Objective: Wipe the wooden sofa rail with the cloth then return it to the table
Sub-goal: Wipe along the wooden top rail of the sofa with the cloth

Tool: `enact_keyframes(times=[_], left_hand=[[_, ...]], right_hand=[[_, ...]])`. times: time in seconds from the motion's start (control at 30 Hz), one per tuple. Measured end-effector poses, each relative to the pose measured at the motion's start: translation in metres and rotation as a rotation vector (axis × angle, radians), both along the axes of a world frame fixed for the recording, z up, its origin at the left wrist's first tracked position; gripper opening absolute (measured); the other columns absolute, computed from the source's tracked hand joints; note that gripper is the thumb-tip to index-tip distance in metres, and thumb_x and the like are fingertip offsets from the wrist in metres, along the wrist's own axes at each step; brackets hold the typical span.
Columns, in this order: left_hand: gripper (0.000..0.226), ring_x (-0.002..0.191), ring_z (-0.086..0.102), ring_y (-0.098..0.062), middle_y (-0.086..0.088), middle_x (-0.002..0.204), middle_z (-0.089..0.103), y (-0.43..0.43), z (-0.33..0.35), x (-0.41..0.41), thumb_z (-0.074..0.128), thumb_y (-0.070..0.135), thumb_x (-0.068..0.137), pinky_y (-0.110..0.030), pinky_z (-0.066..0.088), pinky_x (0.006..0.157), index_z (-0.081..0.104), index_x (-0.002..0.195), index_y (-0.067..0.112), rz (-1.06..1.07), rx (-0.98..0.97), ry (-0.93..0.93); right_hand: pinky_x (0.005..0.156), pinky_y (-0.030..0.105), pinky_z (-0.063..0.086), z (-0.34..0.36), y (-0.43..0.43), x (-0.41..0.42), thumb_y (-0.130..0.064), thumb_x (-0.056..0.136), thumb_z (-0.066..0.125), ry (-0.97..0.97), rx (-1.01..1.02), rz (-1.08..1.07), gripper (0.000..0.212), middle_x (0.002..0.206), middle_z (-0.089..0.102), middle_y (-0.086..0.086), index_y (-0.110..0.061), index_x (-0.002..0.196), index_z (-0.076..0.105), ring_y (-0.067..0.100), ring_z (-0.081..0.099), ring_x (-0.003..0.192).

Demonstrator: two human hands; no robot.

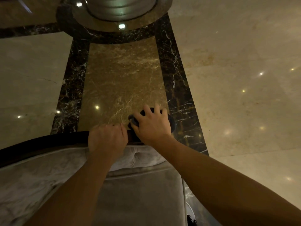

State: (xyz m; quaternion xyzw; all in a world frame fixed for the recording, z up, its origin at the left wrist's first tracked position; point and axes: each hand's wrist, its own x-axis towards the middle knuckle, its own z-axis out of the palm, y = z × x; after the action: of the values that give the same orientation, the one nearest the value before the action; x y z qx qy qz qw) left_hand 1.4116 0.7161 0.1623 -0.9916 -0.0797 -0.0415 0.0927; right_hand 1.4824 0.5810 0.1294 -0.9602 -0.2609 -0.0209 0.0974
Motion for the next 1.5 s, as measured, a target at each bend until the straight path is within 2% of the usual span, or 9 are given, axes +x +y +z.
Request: enact_keyframes(times=[0.23,0.4,0.53,0.6,0.8,1.07,1.23,1.33,1.5], left_hand=[[0.049,0.032,0.032,-0.015,0.002,0.037,0.034,0.004,-0.003,0.004,0.044,0.026,0.094,-0.023,0.03,0.043,0.044,0.045,0.018,0.015,0.022,0.048],[0.039,0.042,0.049,-0.022,-0.002,0.047,0.055,0.004,-0.001,0.007,0.045,0.029,0.09,-0.028,0.033,0.051,0.054,0.054,0.019,0.02,0.013,0.124],[0.036,0.053,0.053,-0.019,0.003,0.058,0.06,0.003,-0.001,0.007,0.037,0.038,0.091,-0.03,0.033,0.055,0.052,0.061,0.025,0.024,0.037,0.172],[0.04,0.047,0.044,-0.018,0.001,0.053,0.057,0.002,-0.001,0.007,0.035,0.034,0.091,-0.029,0.033,0.052,0.053,0.058,0.023,0.04,0.026,0.159],[0.046,0.042,0.033,-0.018,-0.003,0.046,0.054,0.004,-0.003,0.004,0.033,0.028,0.091,-0.027,0.03,0.049,0.054,0.051,0.018,0.05,-0.023,0.065],[0.052,0.041,0.037,-0.019,-0.006,0.046,0.056,0.003,-0.002,0.003,0.03,0.03,0.092,-0.028,0.03,0.048,0.057,0.05,0.015,0.039,-0.029,0.072],[0.051,0.04,0.04,-0.018,-0.003,0.046,0.054,0.005,-0.004,0.001,0.034,0.03,0.094,-0.027,0.029,0.048,0.057,0.052,0.015,0.04,0.004,0.041],[0.051,0.039,0.036,-0.019,-0.008,0.042,0.053,0.004,-0.007,0.001,0.039,0.027,0.093,-0.026,0.029,0.047,0.057,0.048,0.011,0.007,-0.007,0.023],[0.045,0.037,0.035,-0.019,-0.011,0.043,0.054,0.003,-0.011,0.005,0.051,0.021,0.088,-0.024,0.023,0.048,0.055,0.044,0.012,0.04,0.003,0.029]], right_hand=[[0.062,0.035,0.035,0.008,0.009,0.043,-0.046,0.099,0.036,0.164,0.297,-0.235,0.046,0.076,0.051,0.0,-0.014,0.075,0.059,0.029,0.06,0.078],[0.096,0.053,0.037,0.011,-0.005,-0.008,-0.064,0.098,0.026,0.118,0.102,0.035,0.054,0.122,0.064,0.006,-0.032,0.112,0.067,0.037,0.05,0.113],[0.118,0.066,-0.004,0.01,-0.014,-0.024,-0.072,0.095,0.006,0.237,0.017,0.125,0.064,0.164,0.024,0.005,-0.047,0.146,0.036,0.048,0.005,0.149],[0.117,0.066,-0.006,0.007,-0.017,-0.02,-0.069,0.097,0.003,0.223,-0.044,0.143,0.06,0.166,0.016,0.004,-0.05,0.147,0.027,0.048,-0.002,0.149],[0.096,0.057,0.037,0.009,-0.005,-0.011,-0.046,0.102,0.032,0.113,-0.048,0.006,0.033,0.13,0.054,0.008,-0.028,0.118,0.055,0.042,0.048,0.115],[0.118,0.068,0.006,-0.002,-0.015,-0.042,-0.046,0.097,0.031,0.134,0.022,0.039,0.047,0.159,0.033,0.007,-0.038,0.142,0.042,0.053,0.011,0.146],[0.092,0.048,0.044,0.009,-0.012,0.003,-0.042,0.102,0.036,0.205,0.155,-0.102,0.036,0.133,0.054,0.007,-0.027,0.129,0.054,0.038,0.049,0.116],[0.109,0.052,0.038,-0.01,-0.021,-0.042,-0.026,0.1,0.041,0.279,0.476,-0.358,0.042,0.158,0.031,0.011,-0.024,0.142,0.046,0.042,0.03,0.14],[0.115,0.072,0.013,-0.017,0.01,-0.076,-0.04,0.091,0.039,0.184,0.402,-0.344,0.053,0.164,0.023,0.009,-0.034,0.143,0.046,0.06,0.002,0.144]])
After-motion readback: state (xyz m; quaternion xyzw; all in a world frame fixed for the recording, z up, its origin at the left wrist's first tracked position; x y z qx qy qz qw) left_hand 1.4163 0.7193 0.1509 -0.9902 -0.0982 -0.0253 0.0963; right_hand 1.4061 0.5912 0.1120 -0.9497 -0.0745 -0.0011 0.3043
